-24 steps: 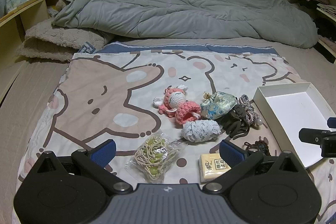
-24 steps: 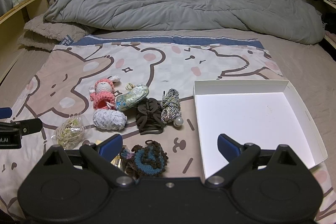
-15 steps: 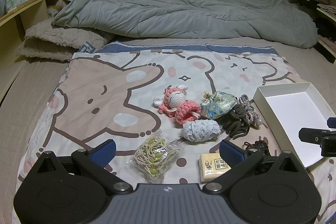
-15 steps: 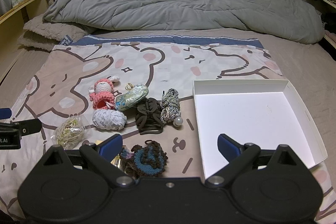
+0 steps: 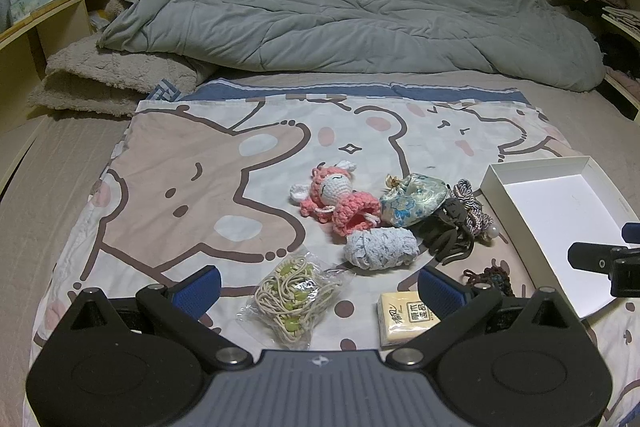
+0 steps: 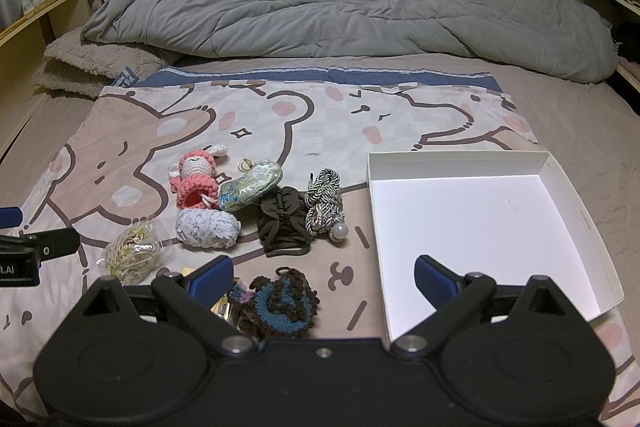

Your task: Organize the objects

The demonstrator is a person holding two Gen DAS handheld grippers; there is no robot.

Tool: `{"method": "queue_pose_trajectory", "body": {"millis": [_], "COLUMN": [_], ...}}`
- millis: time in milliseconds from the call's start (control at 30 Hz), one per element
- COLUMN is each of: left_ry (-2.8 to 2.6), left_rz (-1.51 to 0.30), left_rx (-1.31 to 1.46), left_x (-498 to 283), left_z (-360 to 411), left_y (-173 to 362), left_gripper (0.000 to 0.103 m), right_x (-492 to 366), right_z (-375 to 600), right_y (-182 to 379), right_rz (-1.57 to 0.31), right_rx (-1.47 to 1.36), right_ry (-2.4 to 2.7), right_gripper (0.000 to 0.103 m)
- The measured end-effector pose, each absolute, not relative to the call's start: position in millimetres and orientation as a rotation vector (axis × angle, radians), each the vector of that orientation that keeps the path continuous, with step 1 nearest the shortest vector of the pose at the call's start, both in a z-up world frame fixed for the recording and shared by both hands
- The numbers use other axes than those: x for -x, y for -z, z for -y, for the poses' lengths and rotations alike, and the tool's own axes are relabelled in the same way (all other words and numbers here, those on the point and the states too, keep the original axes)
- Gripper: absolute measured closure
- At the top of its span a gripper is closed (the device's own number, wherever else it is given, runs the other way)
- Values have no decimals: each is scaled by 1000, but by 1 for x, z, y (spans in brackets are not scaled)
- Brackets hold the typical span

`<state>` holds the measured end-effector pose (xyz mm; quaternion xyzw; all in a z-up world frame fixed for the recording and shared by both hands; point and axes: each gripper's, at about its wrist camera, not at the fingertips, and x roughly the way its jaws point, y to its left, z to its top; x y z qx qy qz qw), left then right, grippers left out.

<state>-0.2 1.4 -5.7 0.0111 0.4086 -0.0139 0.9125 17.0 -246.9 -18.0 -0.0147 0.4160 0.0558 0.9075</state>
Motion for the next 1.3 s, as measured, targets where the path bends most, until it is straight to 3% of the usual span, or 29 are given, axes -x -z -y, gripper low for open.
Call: {"method": "queue_pose_trajectory", "body": {"millis": [1300], "left_ry": [30], "left_rz": [-844], "left_rx": [-21], "left_x": [-1], "left_z": [-1], "left_y": [5], "left_gripper": [0], "right_x": [-17], "right_z": [247], "right_y": [18], "right_rz": [-860], "right_rx": [31], "right_ry": [-117], "right_gripper": [5]}}
